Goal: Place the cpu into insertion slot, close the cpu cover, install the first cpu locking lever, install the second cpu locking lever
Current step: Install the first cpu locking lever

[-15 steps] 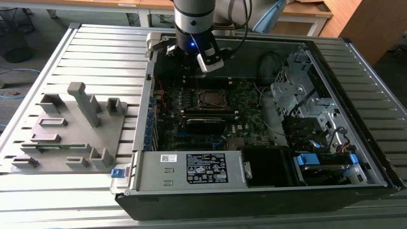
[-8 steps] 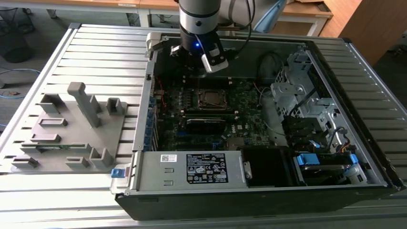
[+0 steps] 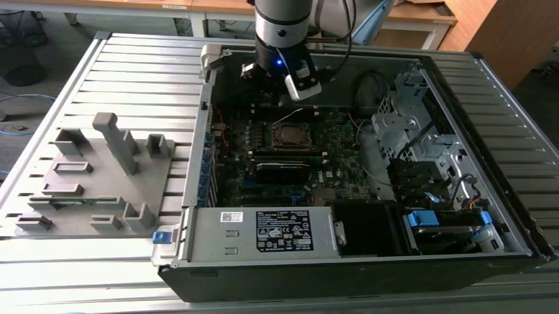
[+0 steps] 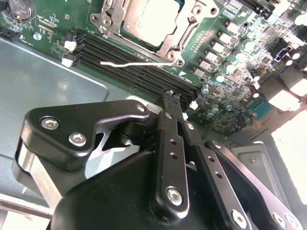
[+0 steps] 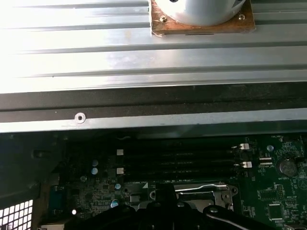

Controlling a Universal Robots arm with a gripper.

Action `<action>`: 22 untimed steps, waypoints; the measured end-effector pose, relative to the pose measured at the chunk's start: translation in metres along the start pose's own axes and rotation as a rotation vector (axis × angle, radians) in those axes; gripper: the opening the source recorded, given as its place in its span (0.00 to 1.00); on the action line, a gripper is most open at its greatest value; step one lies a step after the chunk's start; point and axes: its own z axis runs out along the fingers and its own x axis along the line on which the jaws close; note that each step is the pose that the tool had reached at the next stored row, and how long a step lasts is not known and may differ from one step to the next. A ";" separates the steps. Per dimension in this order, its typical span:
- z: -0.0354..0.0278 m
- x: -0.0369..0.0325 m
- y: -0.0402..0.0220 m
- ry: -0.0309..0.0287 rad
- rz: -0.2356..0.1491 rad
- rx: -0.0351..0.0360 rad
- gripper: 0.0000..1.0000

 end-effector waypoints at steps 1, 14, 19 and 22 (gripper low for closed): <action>0.0000 0.0000 0.0000 0.0000 0.000 0.0000 0.11; -0.0012 -0.0001 0.0003 0.0001 0.000 0.0003 0.11; -0.0012 -0.0002 0.0003 -0.0002 0.000 0.0013 0.11; 0.0000 -0.0001 0.0002 -0.0019 -0.001 0.0279 0.11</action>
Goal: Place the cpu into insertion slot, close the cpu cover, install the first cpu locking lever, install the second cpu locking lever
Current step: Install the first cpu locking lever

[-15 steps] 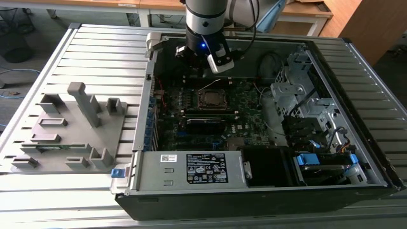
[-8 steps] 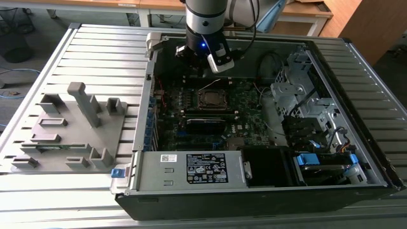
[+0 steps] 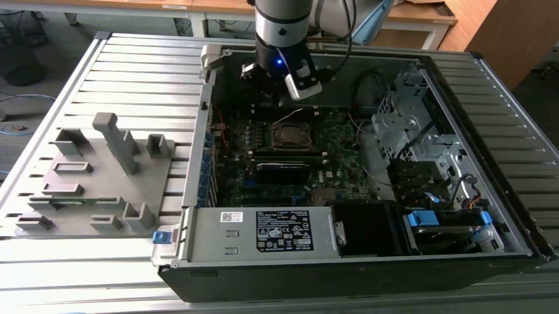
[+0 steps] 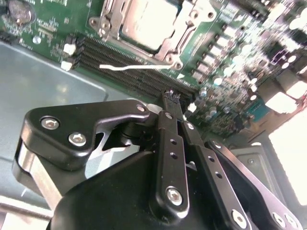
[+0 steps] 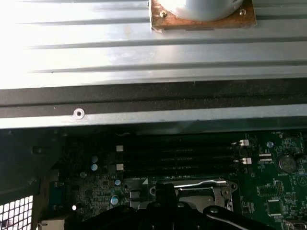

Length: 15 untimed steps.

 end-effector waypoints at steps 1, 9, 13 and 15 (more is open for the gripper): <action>0.0007 0.0000 -0.0001 -0.0005 0.000 0.0084 0.11; 0.0044 -0.0047 0.0000 -0.0011 0.000 0.0169 0.11; 0.0054 -0.0055 -0.0002 -0.0010 0.000 0.0172 0.11; 0.0055 -0.0055 -0.0002 -0.0011 0.000 0.0170 0.11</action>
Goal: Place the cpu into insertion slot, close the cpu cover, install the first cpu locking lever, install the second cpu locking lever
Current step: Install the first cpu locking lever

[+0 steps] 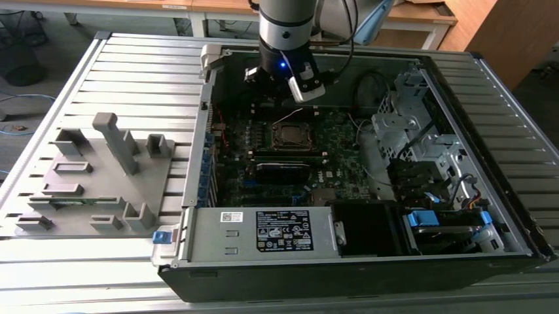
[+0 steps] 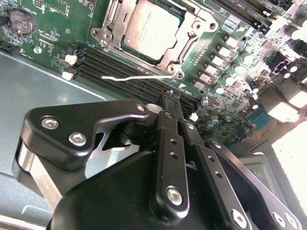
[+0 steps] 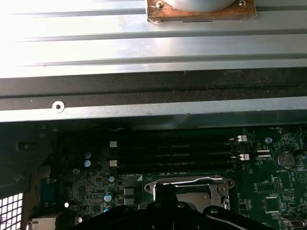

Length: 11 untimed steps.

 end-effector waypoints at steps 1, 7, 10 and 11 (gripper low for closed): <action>0.0001 0.0000 0.0000 -0.0001 0.000 0.0000 0.11; 0.0010 0.0000 -0.0002 -0.0001 0.000 -0.0001 0.11; 0.0022 0.0000 -0.0004 0.0000 0.000 0.0000 0.11; 0.0022 0.0000 -0.0004 0.0000 0.000 0.0000 0.11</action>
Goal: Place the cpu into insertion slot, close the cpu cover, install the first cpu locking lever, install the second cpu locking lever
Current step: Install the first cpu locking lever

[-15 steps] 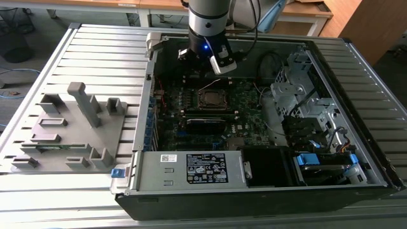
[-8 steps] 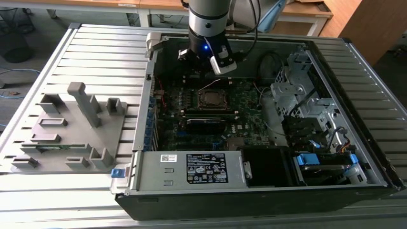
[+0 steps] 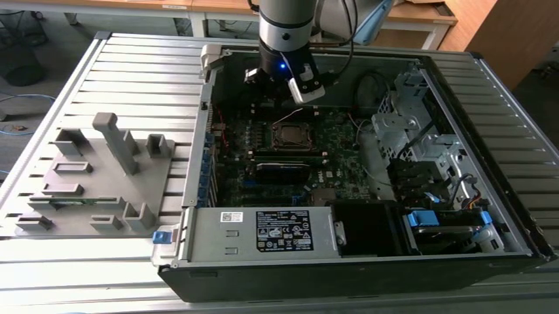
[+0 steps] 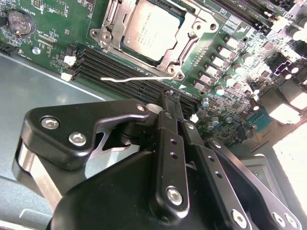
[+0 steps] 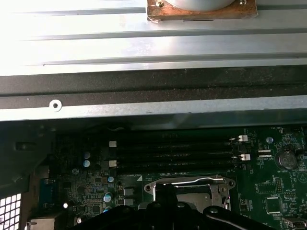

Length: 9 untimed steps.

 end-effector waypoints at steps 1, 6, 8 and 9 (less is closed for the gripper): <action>0.0007 0.0000 -0.0001 0.0000 0.000 0.0000 0.11; 0.0017 0.0000 -0.0003 -0.0001 0.000 0.0005 0.11; 0.0021 0.0000 -0.0004 -0.0003 0.000 0.0034 0.11; 0.0020 0.0000 -0.0004 -0.0003 0.000 0.0039 0.11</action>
